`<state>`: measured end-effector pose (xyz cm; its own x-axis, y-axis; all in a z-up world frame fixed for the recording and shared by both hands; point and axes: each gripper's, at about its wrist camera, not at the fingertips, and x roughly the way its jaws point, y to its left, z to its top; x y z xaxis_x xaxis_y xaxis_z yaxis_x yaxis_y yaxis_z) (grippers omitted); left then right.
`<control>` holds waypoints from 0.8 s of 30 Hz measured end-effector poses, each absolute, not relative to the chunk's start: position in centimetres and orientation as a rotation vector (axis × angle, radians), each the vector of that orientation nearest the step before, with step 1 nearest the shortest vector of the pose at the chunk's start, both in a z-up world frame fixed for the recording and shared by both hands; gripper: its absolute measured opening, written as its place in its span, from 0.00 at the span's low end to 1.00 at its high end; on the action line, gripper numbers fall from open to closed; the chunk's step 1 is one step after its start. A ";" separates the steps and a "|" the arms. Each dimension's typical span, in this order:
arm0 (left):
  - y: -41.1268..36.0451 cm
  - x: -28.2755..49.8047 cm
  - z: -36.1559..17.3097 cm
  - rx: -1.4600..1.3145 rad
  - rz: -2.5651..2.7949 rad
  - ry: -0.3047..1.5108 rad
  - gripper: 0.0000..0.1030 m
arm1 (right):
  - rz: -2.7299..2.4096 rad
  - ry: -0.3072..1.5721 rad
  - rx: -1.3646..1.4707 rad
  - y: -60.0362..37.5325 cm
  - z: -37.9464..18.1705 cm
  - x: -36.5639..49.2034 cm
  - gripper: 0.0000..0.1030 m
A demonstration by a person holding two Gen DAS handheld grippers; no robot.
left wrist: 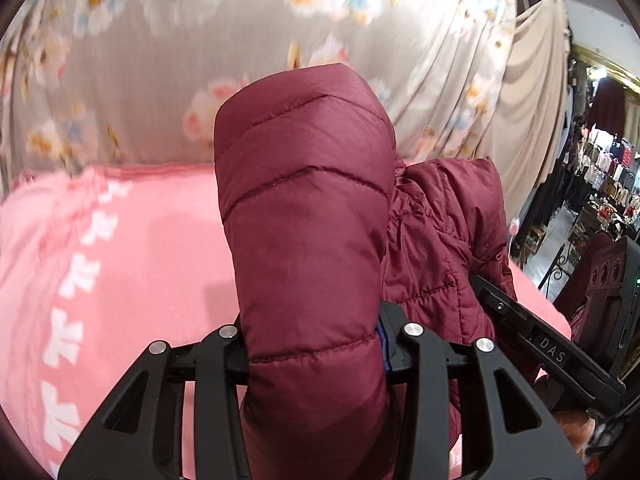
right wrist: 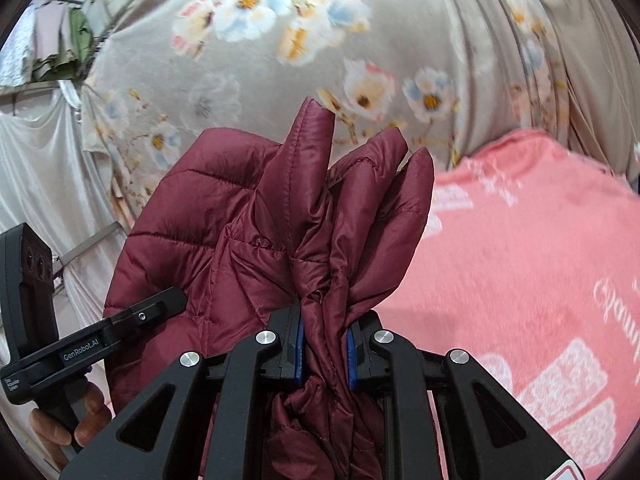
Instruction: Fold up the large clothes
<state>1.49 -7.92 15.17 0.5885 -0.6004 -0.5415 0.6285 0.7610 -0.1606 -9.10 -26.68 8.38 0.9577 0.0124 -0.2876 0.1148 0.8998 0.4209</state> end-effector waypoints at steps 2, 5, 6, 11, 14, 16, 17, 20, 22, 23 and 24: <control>-7.1 0.9 16.8 0.052 -0.716 0.557 0.37 | -0.044 0.258 0.429 -26.0 9.8 -9.2 0.15; -5.9 0.7 18.9 0.050 -0.715 0.492 0.37 | -0.026 0.219 0.404 -24.8 11.6 -9.1 0.15; -5.2 0.7 19.4 0.047 -0.714 0.476 0.37 | -0.019 0.210 0.395 -24.3 12.2 -8.9 0.15; -2.2 1.3 22.2 0.037 -0.697 0.368 0.37 | 0.032 0.160 0.353 -21.6 15.0 -7.1 0.15; -0.1 2.3 23.3 0.020 -0.689 0.323 0.37 | 0.070 0.141 0.338 -20.0 16.0 -5.4 0.15; 1.4 3.2 23.7 0.015 -0.683 0.299 0.37 | 0.095 0.136 0.330 -19.1 16.4 -4.1 0.15; 2.0 3.7 23.8 0.010 -0.681 0.294 0.37 | 0.113 0.139 0.330 -18.5 16.5 -3.1 0.15; 4.2 6.2 23.7 -0.007 -0.664 0.287 0.37 | 0.153 0.156 0.335 -17.2 15.9 -0.1 0.15; 5.5 7.8 23.0 -0.010 -0.652 0.291 0.37 | 0.166 0.172 0.331 -16.4 15.1 1.9 0.15; 6.0 8.7 22.5 -0.010 -0.646 0.296 0.37 | 0.173 0.189 0.333 -16.0 14.4 3.2 0.15; 6.3 9.7 22.0 -0.008 -0.639 0.303 0.37 | 0.178 0.208 0.338 -15.7 13.6 4.5 0.15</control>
<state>9.67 6.33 21.98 0.7604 -0.5879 -0.2759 0.5857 0.8044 -0.0999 4.54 -15.71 13.59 0.9630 0.2071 -0.1724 -0.1378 0.9283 0.3454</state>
